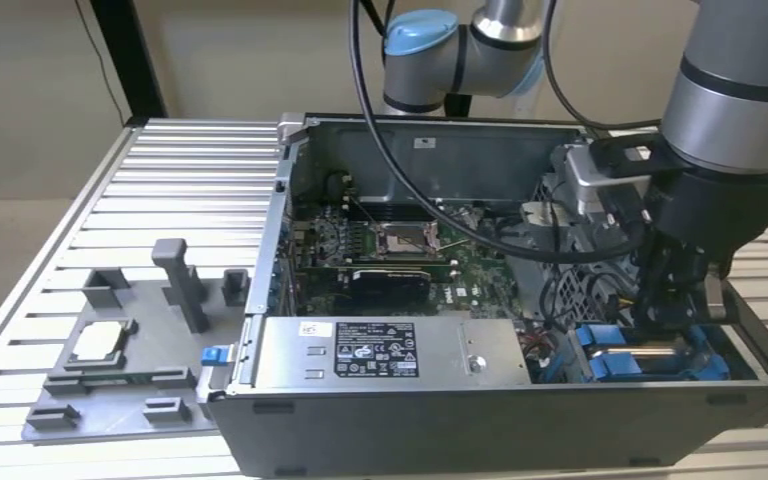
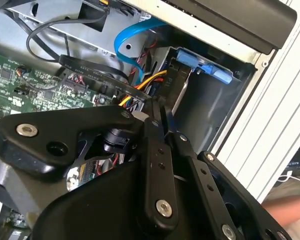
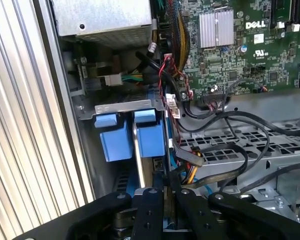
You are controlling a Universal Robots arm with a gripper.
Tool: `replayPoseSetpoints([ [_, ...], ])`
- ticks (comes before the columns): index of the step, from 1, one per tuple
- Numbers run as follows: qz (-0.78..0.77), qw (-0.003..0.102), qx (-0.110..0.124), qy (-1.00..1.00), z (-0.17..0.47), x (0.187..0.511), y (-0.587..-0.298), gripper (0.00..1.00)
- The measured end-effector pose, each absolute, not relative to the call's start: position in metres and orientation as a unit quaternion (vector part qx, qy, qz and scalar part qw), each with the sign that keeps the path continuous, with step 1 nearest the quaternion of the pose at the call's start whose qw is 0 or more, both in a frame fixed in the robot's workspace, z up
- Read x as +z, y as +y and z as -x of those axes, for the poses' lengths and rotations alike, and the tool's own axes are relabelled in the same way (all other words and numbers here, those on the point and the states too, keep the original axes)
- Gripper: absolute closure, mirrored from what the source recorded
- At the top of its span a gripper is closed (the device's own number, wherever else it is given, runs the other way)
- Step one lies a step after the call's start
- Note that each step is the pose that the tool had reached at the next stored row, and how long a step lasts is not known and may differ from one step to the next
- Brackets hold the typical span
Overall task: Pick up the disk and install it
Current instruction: 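Insert the second disk wire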
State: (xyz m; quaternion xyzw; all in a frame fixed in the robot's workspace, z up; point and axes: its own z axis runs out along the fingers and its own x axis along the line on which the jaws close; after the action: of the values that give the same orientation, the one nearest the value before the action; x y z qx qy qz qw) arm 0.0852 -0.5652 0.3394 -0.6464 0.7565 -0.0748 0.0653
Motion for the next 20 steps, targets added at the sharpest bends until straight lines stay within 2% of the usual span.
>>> replayPoseSetpoints([
  [12,0.655,0.067,-0.080,0.749,-0.0799,0.3373,-0.5652,1.00],
  [20,0.665,0.074,-0.089,0.738,-0.0782,0.3323,-0.5653,1.00],
])
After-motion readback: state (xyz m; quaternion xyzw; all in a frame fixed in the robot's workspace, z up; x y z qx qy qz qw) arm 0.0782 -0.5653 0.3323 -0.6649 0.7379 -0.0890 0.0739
